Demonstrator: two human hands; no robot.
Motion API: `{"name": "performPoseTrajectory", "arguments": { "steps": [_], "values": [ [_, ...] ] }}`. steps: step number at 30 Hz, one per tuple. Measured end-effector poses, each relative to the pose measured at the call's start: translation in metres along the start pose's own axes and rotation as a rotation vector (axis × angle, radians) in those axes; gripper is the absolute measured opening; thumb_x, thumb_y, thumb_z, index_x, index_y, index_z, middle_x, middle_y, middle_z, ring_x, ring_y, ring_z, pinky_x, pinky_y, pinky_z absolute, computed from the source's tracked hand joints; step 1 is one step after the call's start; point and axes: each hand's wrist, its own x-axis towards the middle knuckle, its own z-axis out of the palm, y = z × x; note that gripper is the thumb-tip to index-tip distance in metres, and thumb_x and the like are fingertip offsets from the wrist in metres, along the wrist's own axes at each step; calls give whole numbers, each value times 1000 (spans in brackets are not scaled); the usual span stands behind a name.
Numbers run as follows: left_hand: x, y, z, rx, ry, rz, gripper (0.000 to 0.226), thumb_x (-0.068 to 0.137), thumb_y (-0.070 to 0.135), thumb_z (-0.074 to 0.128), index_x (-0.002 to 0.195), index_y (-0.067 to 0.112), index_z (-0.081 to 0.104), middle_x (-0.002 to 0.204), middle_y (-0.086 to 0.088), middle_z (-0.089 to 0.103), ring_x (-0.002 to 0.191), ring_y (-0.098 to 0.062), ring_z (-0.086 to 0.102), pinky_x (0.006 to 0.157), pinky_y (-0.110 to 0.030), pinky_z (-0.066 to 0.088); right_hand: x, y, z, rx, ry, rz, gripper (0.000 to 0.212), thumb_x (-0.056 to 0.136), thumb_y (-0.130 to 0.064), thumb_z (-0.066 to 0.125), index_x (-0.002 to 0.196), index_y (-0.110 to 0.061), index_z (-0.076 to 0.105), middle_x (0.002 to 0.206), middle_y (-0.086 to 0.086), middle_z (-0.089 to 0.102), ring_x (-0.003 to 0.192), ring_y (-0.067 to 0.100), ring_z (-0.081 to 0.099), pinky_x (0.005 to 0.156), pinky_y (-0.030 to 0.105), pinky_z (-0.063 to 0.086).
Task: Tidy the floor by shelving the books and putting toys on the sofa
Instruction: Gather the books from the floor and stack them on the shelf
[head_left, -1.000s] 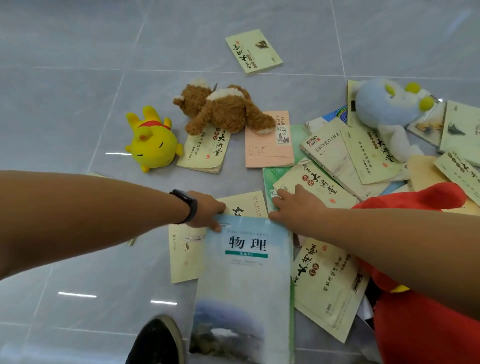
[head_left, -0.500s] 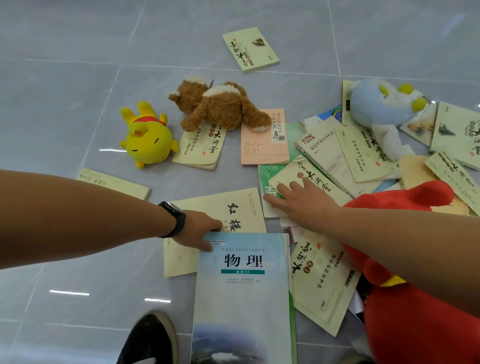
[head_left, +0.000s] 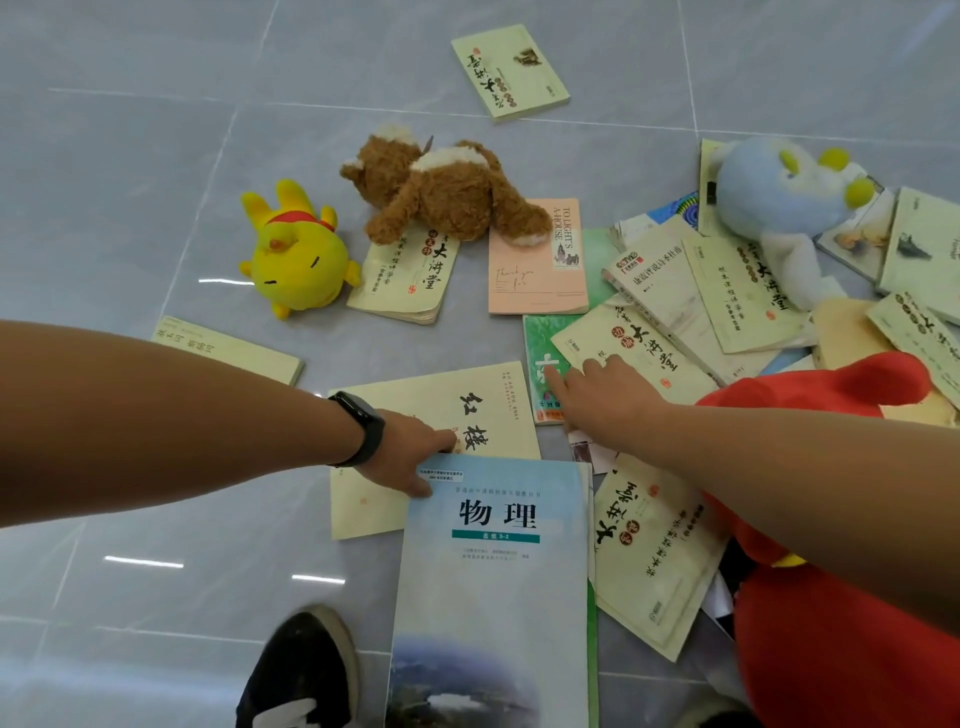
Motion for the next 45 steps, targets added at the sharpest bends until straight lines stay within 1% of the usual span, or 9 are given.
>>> {"name": "performPoseTrajectory", "arguments": {
  "steps": [3, 9, 15, 21, 29, 33, 38, 42, 45],
  "values": [
    [3, -1, 1, -12, -9, 0, 52, 97, 44, 59, 140, 26, 37, 125, -1, 60, 105, -20, 60, 84, -35, 49, -7, 0, 7, -21, 61, -88, 66, 101, -6, 42, 157, -2, 9, 118, 10, 54, 97, 25, 54, 60, 35, 35],
    [9, -3, -1, -15, -27, -18, 54, 93, 47, 63, 137, 27, 38, 119, -1, 61, 101, -22, 64, 89, -42, 56, -9, -3, 2, 6, -50, -22, 71, 102, -2, 38, 158, -3, -5, 98, 8, 51, 71, 21, 48, 53, 34, 34],
    [7, 1, -1, 10, -36, -36, 53, 92, 46, 62, 135, 26, 40, 115, -1, 62, 96, -24, 68, 85, -43, 58, 3, 21, -24, 231, -143, 253, 25, 97, -15, 44, 121, -15, 48, 95, 3, 65, 78, 27, 63, 61, 33, 37],
    [2, -1, -1, -149, 12, -86, 44, 95, 42, 63, 130, 21, 48, 123, -2, 60, 103, -21, 63, 85, -37, 55, -36, 46, -55, 242, 16, 292, 27, 102, -30, 38, 125, -16, 41, 92, 4, 68, 61, 28, 53, 57, 34, 39],
    [13, -10, -35, -466, 343, -210, 24, 102, 31, 53, 119, 15, 57, 122, -5, 63, 101, -24, 59, 84, -34, 47, -75, -24, -57, 367, -136, -260, 56, 103, -37, 39, 152, -19, 20, 68, 1, 51, 52, 22, 44, 53, 33, 36],
    [12, -22, -58, -762, 498, -272, 28, 102, 29, 49, 127, 17, 42, 100, -9, 63, 75, -23, 57, 63, -34, 46, -81, -33, -36, 239, -188, -483, 70, 104, -38, 39, 159, -12, 4, 94, 17, 67, 64, 33, 51, 63, 39, 45],
    [22, -23, -45, -598, 511, -278, 67, 94, 32, 64, 150, 20, 30, 142, -12, 43, 113, -31, 58, 95, -44, 50, -73, -33, -22, 222, -74, -601, 71, 102, -41, 41, 159, -11, 12, 106, 16, 66, 87, 36, 60, 73, 44, 50],
    [28, -22, -41, -568, 491, -254, 73, 90, 40, 68, 151, 23, 31, 132, -9, 57, 120, -31, 52, 102, -47, 47, -68, -16, -14, 292, -149, -630, 77, 95, -70, 18, 159, -28, 13, 137, 7, 51, 115, 30, 52, 93, 46, 45],
    [30, -23, -47, -588, 589, -228, 54, 91, 46, 66, 136, 23, 49, 125, -6, 61, 118, -29, 54, 98, -48, 49, -65, 3, -2, 319, -192, -534, 66, 97, -70, 27, 152, -34, 27, 138, 1, 43, 121, 24, 44, 98, 45, 43]
  ]
}}
